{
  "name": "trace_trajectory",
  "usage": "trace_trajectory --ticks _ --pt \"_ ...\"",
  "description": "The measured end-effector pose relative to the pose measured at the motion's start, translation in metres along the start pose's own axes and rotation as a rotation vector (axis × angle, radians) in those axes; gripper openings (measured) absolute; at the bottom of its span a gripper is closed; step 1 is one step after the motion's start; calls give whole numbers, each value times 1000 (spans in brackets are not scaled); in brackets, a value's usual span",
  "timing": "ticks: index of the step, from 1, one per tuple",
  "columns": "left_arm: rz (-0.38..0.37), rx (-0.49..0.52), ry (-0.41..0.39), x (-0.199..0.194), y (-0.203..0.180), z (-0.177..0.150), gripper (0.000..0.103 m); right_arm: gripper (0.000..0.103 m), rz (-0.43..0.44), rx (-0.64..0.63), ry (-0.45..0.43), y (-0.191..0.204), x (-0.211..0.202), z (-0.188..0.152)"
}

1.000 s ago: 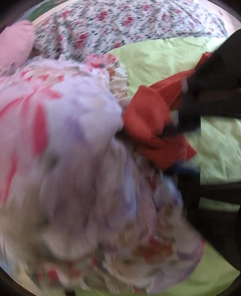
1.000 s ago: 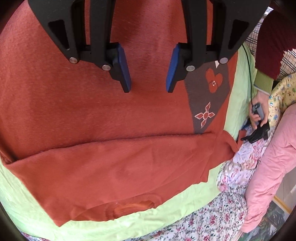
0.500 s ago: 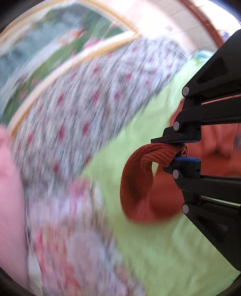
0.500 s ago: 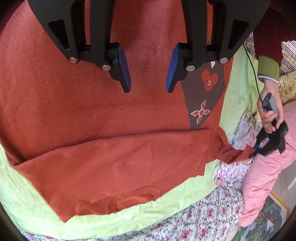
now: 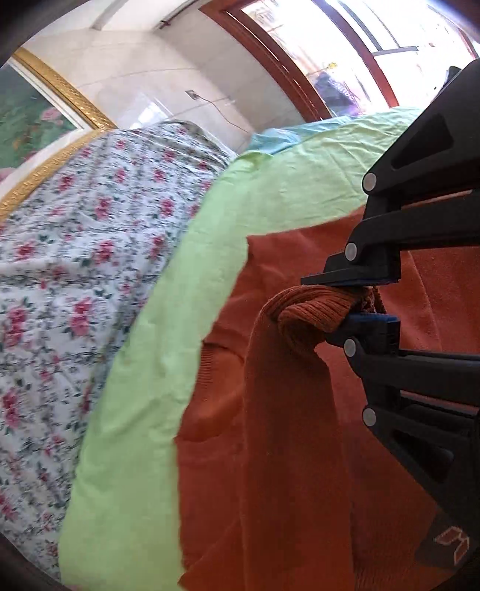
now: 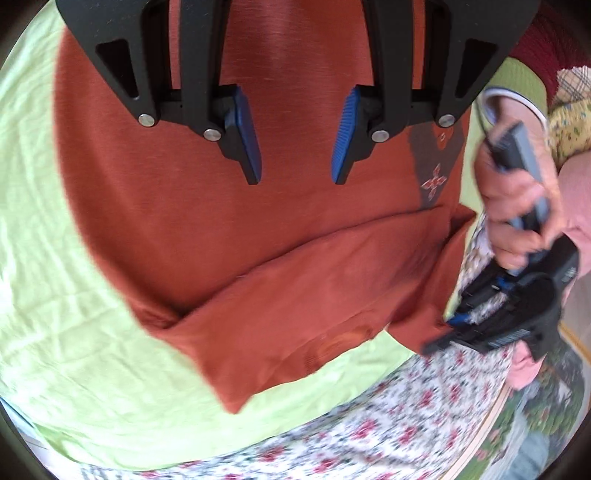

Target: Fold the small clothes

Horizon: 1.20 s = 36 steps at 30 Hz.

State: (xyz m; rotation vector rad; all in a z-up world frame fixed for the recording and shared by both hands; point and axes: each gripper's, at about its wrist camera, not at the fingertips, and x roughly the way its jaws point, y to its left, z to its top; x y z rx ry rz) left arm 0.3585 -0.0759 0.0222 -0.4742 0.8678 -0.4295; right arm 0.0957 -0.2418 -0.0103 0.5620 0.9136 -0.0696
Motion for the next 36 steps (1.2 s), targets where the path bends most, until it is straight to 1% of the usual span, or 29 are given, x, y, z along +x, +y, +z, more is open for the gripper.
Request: trace_trajectory --ticks 1,4,5,7,9,11,12,13,15,16,18,20,21,22,23,24,26,27,29,30,31,32,34,35,36 --pt "11 0 28 17 1 -6 9 41 -8 13 -6 -5 -2 1" --pt "32 12 101 48 6 -22 10 41 -25 36 -22 -15 -6 5" --pt "27 14 134 54 10 -30 12 41 -29 44 -27 -18 -7 6" --pt "5 13 177 51 18 -41 16 41 -32 63 -38 -22 -8 9" --pt "6 34 196 43 22 -51 19 41 -25 78 -47 -24 -9 13" --pt "13 62 200 23 26 -61 29 41 -21 78 -57 -21 -7 18" --pt "20 79 192 9 29 -67 31 41 -16 74 -58 -19 -6 20" --pt "33 89 184 -5 29 -68 35 41 2 76 -55 -16 -3 23" --pt "73 108 156 -36 41 -77 35 41 58 89 -51 -10 2 27" --pt "99 114 136 -52 49 -80 35 41 79 91 -47 -6 8 31" --pt "168 115 91 -81 66 -83 35 41 93 77 -39 5 22 40" --pt "286 108 35 -111 90 -85 35 41 73 42 -36 18 37 49" --pt "356 99 6 -125 103 -85 35 42 57 19 -32 24 43 54" --pt "421 87 -21 -137 116 -84 36 43 29 -20 -25 32 52 61" --pt "481 73 -47 -148 131 -83 41 44 6 -65 -20 40 59 65" --pt "530 60 -57 -154 144 -82 43 45 -15 -113 -19 48 67 71" --pt "605 28 -34 -158 171 -80 43 46 -48 -155 -10 54 82 81" --pt "627 11 -26 -159 184 -79 43 46 -63 -155 -2 53 89 85" --pt "628 -13 -1 -156 202 -79 45 46 -78 -151 -1 53 102 95" --pt "623 -26 5 -151 207 -77 46 40 -93 -157 -5 53 106 98" --pt "624 -27 -2 -150 210 -76 46 30 -110 -172 -16 54 109 104" --pt "631 -19 -7 -148 210 -74 46 9 -116 -181 -17 55 110 108" --pt "655 -4 -10 -144 207 -69 47 7 -114 -203 -48 57 102 121" --pt "663 -2 -15 -144 206 -66 47 6 -116 -221 -85 60 91 129" --pt "670 -5 -20 -145 207 -64 47 5 -123 -239 -141 63 75 136"
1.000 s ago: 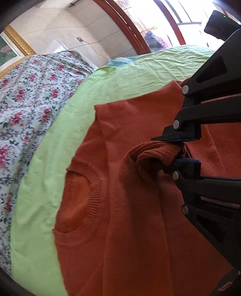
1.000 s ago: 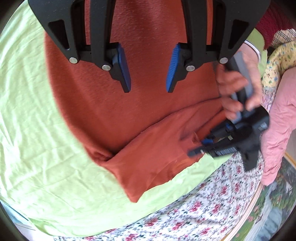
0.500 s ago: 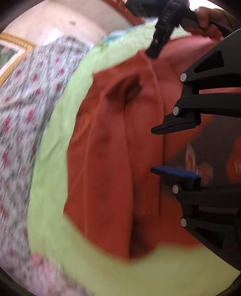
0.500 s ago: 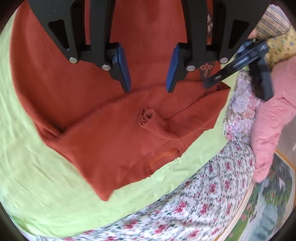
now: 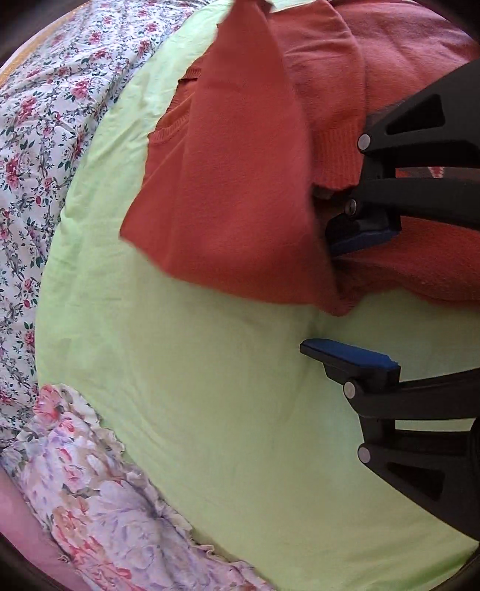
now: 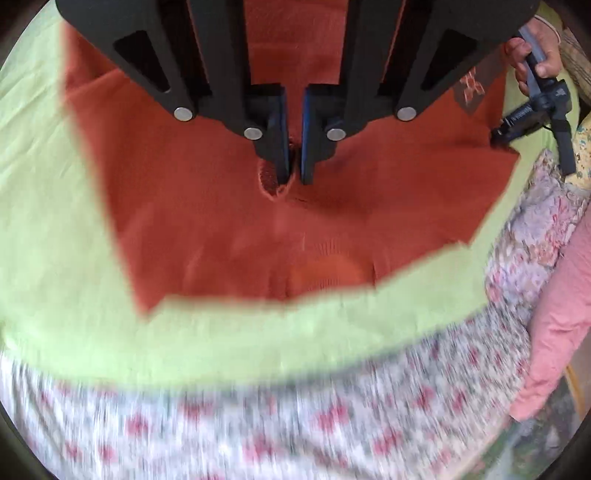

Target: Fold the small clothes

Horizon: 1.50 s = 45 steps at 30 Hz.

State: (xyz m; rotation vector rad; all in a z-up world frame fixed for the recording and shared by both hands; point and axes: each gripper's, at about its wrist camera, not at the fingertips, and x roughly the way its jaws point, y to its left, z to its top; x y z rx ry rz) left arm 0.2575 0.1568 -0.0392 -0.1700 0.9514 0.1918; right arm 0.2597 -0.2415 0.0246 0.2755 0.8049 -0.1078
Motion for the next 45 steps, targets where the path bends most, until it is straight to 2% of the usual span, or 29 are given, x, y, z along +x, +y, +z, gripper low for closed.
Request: trace_trajectory --ticks 2,4,7,10,12,13,16,18,20,21,23,27,31,32,36,37,38,39,41,43,45 --pt "-4 -12 5 0 -5 2 48 5 -50 -9 -144 -11 -41 17" --pt "-8 -16 5 5 -19 1 51 5 -108 8 -199 -33 -64 21" --pt "19 -8 -2 6 -27 -1 52 4 -103 67 -85 -70 -50 7" --pt "4 -63 -6 1 -21 -2 52 3 -107 76 35 -86 -27 -18" --pt "-23 -98 -4 -1 -15 -4 52 3 -104 80 51 -88 -24 -26" --pt "-35 -79 12 0 -17 -5 51 3 -106 81 56 -90 -24 -30" --pt "-18 76 37 -3 -30 -13 50 3 -110 98 90 -99 -17 -38" --pt "-93 97 50 -12 -28 -16 50 4 -103 86 107 -98 -17 -39" --pt "-222 103 76 -24 -22 -13 51 5 -83 89 111 -96 -22 -41" --pt "-262 100 77 -29 -18 -8 52 6 -69 99 126 -97 -24 -41" --pt "-295 82 63 -35 -13 10 59 6 -51 121 142 -100 -30 -40" --pt "-361 16 59 -13 -14 64 63 7 -13 160 90 -98 -50 -38" --pt "-369 18 144 42 -34 116 64 7 41 168 55 -85 -63 -34" --pt "-339 25 152 55 -39 125 64 8 52 165 58 -81 -62 -34" --pt "-336 83 184 87 -63 139 64 12 94 157 79 -69 -53 -38" --pt "-327 110 168 91 -70 140 59 15 94 157 85 -68 -50 -40" --pt "-294 134 140 93 -73 139 29 26 96 159 91 -68 -47 -41" --pt "-253 151 109 92 -75 138 15 39 103 162 96 -66 -45 -42" --pt "-243 100 77 88 -66 140 9 46 110 152 92 -64 -42 -42" --pt "-211 61 32 87 -53 140 7 46 101 146 89 -63 -41 -41" --pt "-188 61 22 90 -48 140 7 47 86 163 85 -68 -41 -40"
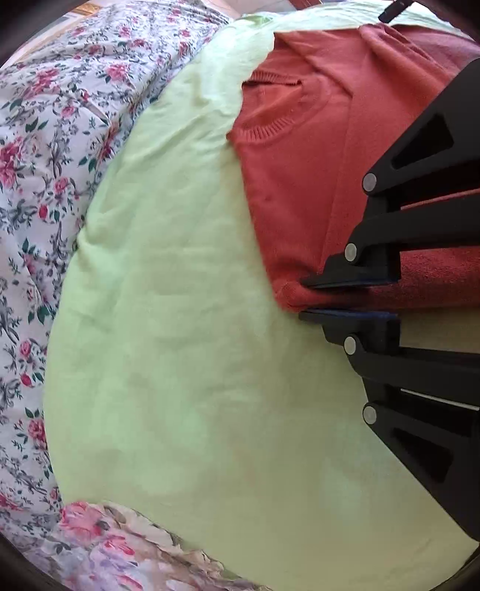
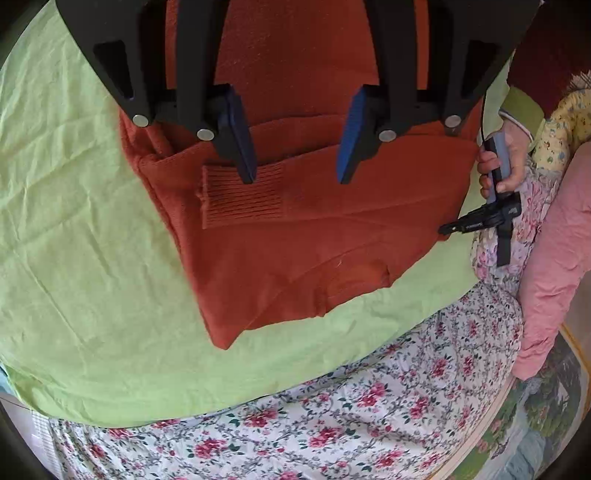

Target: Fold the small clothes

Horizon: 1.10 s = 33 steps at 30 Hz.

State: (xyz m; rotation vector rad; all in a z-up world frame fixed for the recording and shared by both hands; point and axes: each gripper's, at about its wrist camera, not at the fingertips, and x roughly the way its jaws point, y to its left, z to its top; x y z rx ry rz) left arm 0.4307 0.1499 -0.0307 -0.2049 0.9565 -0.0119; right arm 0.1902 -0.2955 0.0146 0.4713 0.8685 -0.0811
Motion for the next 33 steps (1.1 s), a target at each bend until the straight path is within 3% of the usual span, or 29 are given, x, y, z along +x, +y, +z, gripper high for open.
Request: trace_trajectory --ticks 3,7,12,15,17,20,23,26,28,31,33 --pt "27 10 -13 -1 -4 0 8 47 -16 39 5 -10 1 1" --pt "2 -24 3 -25 -4 -7 8 47 -33 77 -3 -19 -4 -2" --pt "-56 45 -31 -83 -27 -66 9 47 -17 72 -7 -21 0 2" --pt "-55 49 -17 -97 -34 -106 9 47 -69 140 54 -32 21 9" --pt "-50 61 -9 -100 -36 -124 9 47 -49 195 73 -39 31 11" --pt "-42 48 26 -91 -34 -139 10 15 -27 191 50 -36 34 16" --pt "-62 18 35 -91 -27 -142 10 13 52 206 -39 -32 21 34" --pt "-67 7 37 -89 -25 -143 10 12 139 115 -250 -18 -16 46" --pt "-80 -2 38 -88 -23 -143 10 12 8 106 -200 -23 -14 45" --pt "-90 1 40 -87 -23 -145 10 13 -69 172 -22 -49 5 25" --pt "-89 6 41 -88 -24 -145 10 14 -79 169 11 -54 5 10"
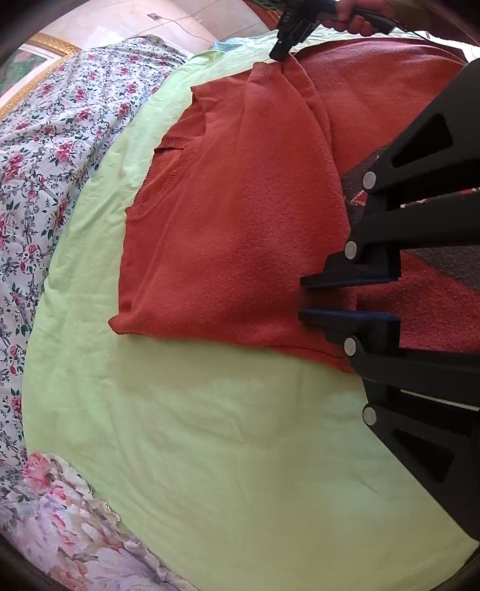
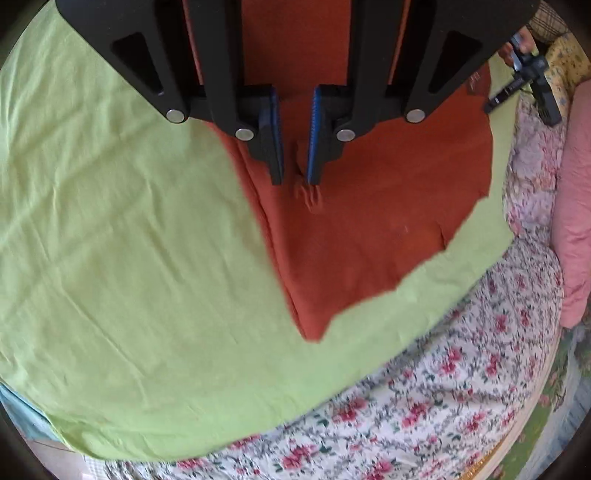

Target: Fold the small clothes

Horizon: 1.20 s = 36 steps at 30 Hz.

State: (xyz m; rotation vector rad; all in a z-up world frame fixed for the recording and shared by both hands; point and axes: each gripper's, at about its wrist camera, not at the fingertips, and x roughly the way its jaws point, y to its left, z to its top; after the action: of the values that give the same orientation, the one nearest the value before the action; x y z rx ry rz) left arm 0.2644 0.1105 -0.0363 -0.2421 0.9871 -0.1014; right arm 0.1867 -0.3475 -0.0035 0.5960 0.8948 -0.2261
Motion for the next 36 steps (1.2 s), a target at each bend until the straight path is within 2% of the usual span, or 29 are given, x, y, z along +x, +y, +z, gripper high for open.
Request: trace_trajectory --ticks 4,7,9,11,13,14,16,21,24,26,29,31,34,35,36 --pt "7 8 2 -1 -1 -2 10 14 100 28 34 3 0 -15" --pt "7 6 5 -2 -1 -3 10 15 119 54 67 13 12 -16" --pt "2 3 6 -2 0 -2 10 21 110 87 75 15 23 -14" --pt "1 -1 7 -2 0 -3 10 27 147 153 83 12 34 -16" --pt "1 -5 8 -2 0 -2 10 27 165 186 62 14 41 -16" --pt "-1 -9 9 -2 1 -2 10 26 172 189 44 14 41 -15" --pt "-6 -9 10 -2 1 -2 10 6 184 189 18 15 38 -15" --pt "-23 -18 8 -3 5 -3 10 4 201 102 -45 24 2 -23" --pt "-26 -17 9 -4 5 -4 10 4 176 24 -13 30 -11 -35" --pt "-23 -11 11 -5 5 -5 10 4 148 8 70 26 -6 -43" --pt "-21 1 19 -10 4 -8 10 4 23 -61 159 25 -2 -54" --pt "-20 12 29 -12 4 -11 10 4 35 -62 146 25 -13 -55" --pt "-6 26 56 -13 2 -19 13 5 33 -84 70 32 -30 -39" --pt "0 29 62 -12 1 -22 13 7 22 -95 50 35 -30 -31" --pt "7 33 62 -13 0 -25 13 16 13 -105 37 38 -27 -23"
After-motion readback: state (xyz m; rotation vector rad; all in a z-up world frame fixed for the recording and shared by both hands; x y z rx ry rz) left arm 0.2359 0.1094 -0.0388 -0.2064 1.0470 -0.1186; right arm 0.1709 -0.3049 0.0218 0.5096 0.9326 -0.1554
